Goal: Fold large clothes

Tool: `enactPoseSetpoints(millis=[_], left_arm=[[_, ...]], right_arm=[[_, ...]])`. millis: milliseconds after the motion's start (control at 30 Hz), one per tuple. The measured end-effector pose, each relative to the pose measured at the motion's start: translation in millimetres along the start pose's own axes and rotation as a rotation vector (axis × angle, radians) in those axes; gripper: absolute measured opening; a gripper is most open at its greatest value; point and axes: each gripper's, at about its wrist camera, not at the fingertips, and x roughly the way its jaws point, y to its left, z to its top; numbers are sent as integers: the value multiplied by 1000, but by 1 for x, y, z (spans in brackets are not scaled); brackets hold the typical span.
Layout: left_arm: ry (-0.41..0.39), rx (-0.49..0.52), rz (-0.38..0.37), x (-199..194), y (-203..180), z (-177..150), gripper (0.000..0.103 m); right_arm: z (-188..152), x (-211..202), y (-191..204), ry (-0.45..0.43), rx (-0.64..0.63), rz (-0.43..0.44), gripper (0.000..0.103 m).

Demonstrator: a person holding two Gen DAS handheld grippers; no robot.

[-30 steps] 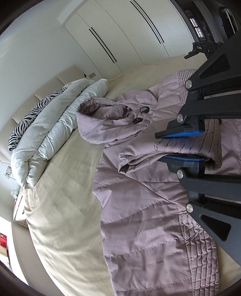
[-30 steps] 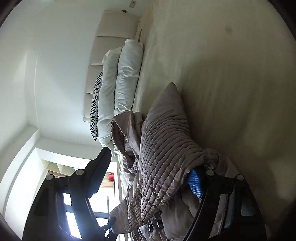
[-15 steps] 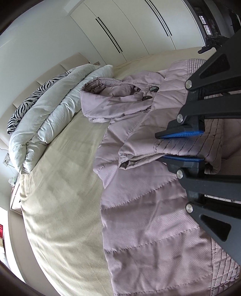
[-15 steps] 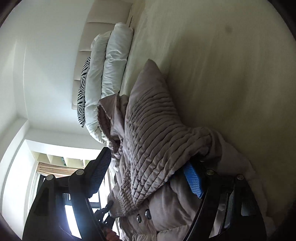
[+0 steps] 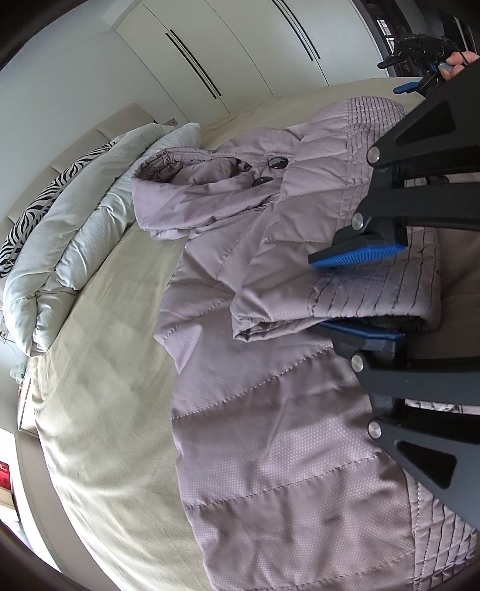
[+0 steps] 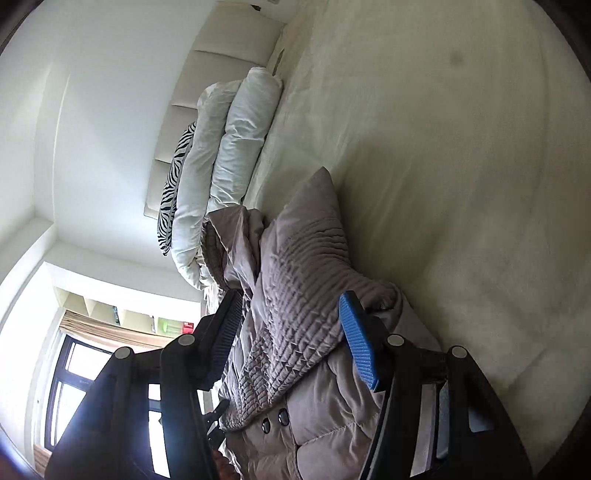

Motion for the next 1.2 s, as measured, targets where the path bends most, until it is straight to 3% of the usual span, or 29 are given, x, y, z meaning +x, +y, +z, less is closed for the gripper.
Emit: enactPoseSetpoints(millis=[100,233,300,433,500,600,667,700,733,767,800,833,900,1000,1100,1200], left_arm=[[-9,27,14,3,-5,4,36],[-26,61,43,13,-13,9,37],[-29,87,61,15,-18,11,37],[-15,123,73,25,-16,13,40],[-17,121,58,29,-11,11,42],[-37,122,60,24,-11,9,45],[-76,112,72,12,-12,7,52],[-101,111,76,6,-12,5,61],[-119,111,93,3,-11,3,70],[-110,113,115,6,-10,3,74],[-83,113,115,11,-7,2,74],[-77,111,108,11,-5,3,74],[-87,85,102,-3,-4,2,74],[-137,64,29,-47,-1,-8,75],[-196,20,-35,-104,19,-30,86],[-279,-112,-73,-165,68,-66,91]], right_arm=[[3,7,52,3,-169,-102,55],[-4,36,95,27,-329,-49,55],[-3,63,94,67,-324,-29,55],[4,118,56,132,-265,-140,55],[4,137,30,173,-229,-148,50],[-4,136,33,154,-308,-149,49],[-9,127,45,135,-339,-176,50],[-11,121,53,112,-357,-161,51],[-14,115,60,94,-378,-137,57],[-17,113,66,80,-400,-133,61],[-21,116,69,74,-426,-159,73],[-24,125,67,92,-446,-202,77],[-30,146,57,167,-509,-260,78],[-42,135,75,143,-612,-312,78],[-51,99,94,98,-538,-197,78],[-77,64,120,77,-555,-97,78]])
